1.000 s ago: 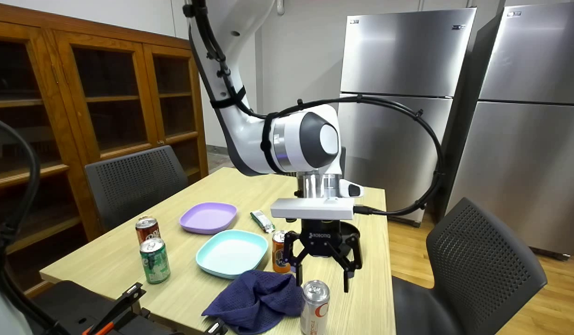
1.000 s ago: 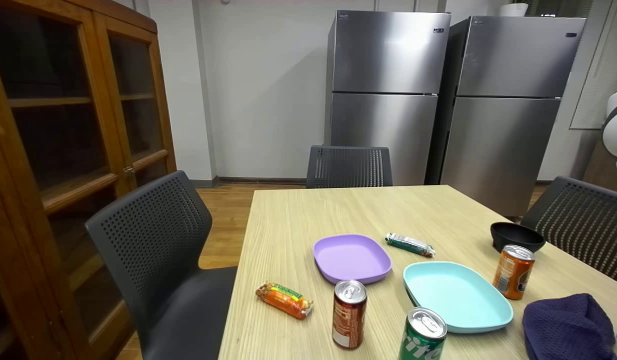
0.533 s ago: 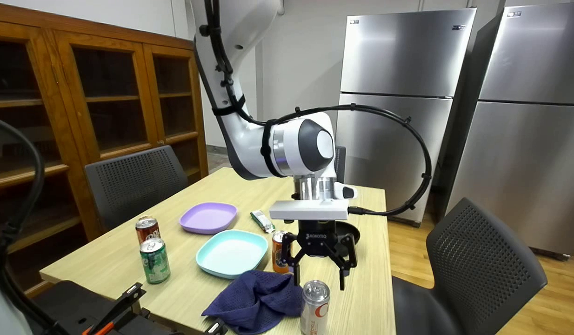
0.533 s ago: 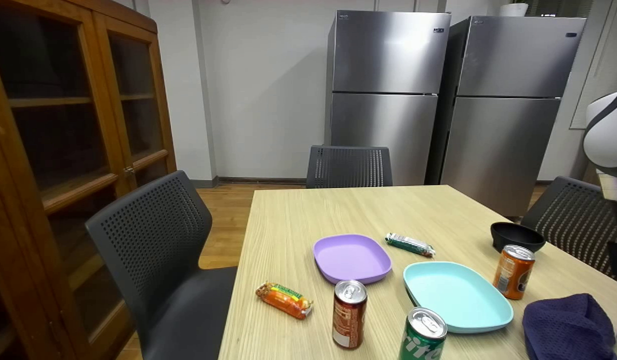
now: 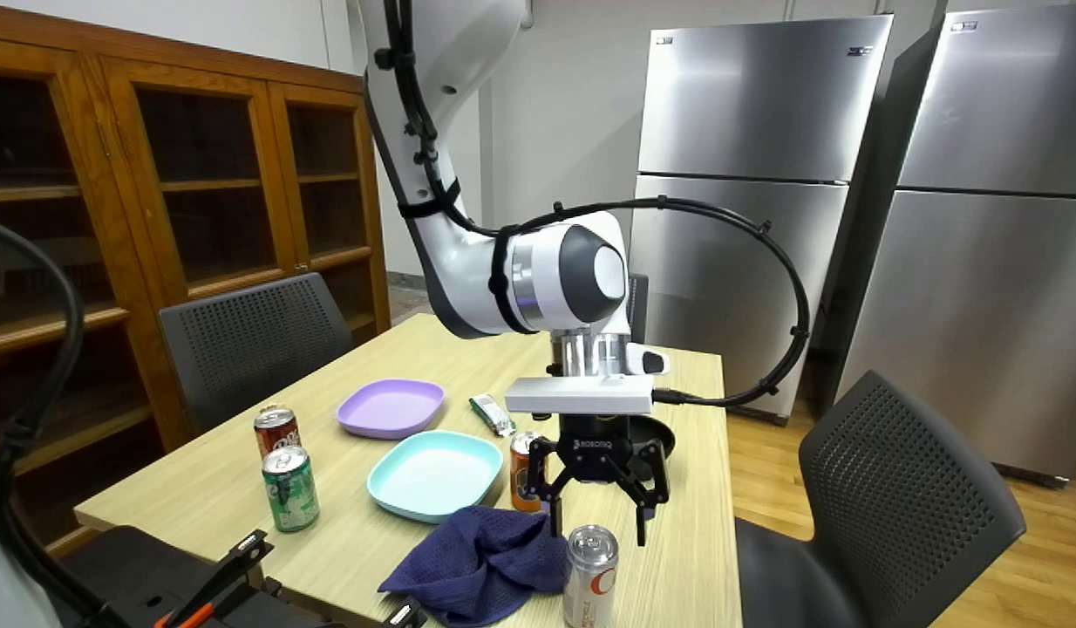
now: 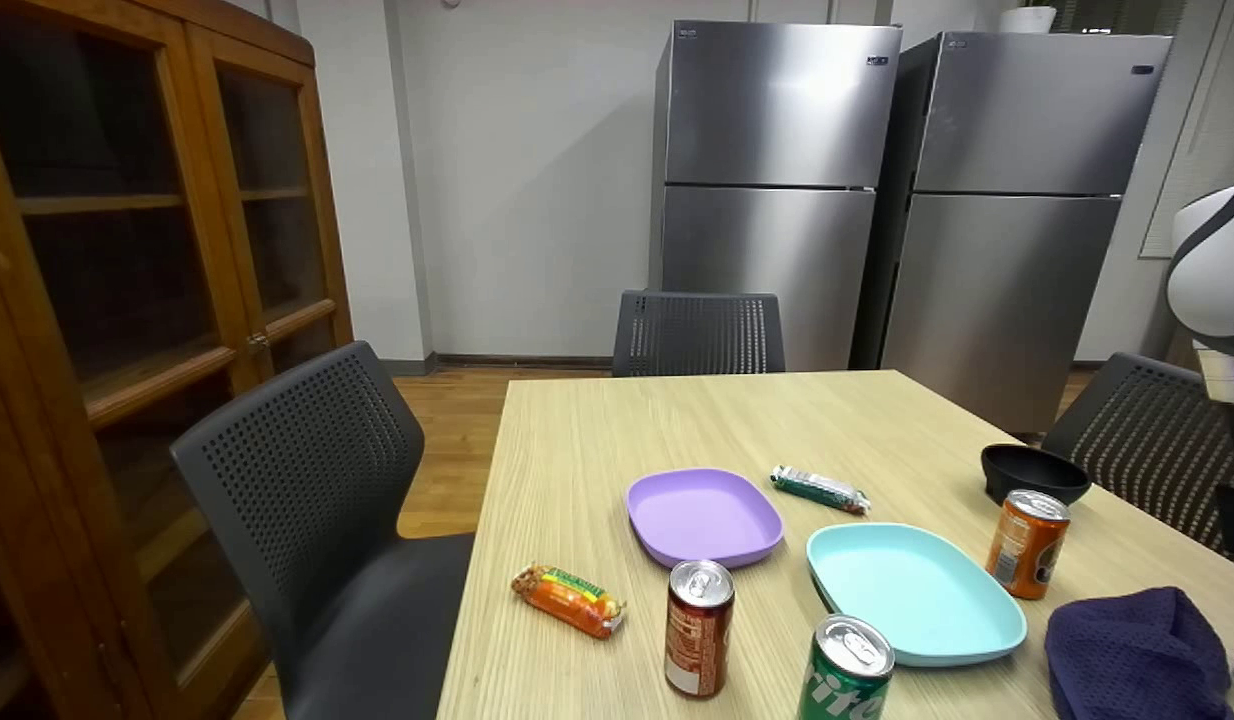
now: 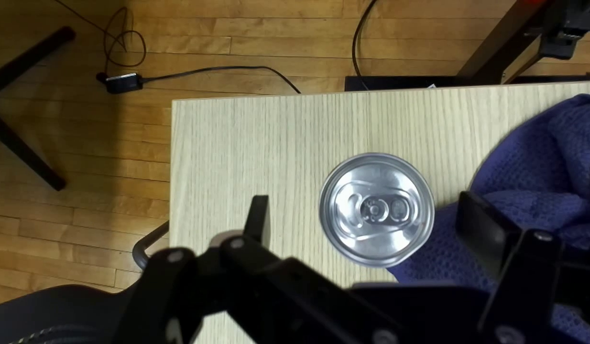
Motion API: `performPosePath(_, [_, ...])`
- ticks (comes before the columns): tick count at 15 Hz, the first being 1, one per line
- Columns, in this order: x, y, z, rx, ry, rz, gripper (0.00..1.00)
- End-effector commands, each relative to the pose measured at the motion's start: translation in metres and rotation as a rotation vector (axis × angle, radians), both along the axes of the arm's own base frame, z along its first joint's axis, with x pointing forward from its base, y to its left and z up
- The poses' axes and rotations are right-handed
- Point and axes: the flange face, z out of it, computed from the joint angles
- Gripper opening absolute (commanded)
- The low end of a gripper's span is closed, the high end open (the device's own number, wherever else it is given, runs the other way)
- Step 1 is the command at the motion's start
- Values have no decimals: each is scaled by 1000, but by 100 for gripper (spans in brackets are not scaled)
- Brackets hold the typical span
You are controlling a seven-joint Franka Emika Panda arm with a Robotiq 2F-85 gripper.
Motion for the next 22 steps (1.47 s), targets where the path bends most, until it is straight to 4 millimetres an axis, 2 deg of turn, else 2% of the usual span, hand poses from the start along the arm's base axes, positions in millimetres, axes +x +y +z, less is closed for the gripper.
performPosePath(1, [0,0,0,0,1,0,100])
performPosePath(13, [-8,-6,-11,22,-44,14,100])
performPosePath(18, [-8,-14,-25,36,-116,63,100])
performPosePath(22, [-10,-13,-34,55,-131,91,100])
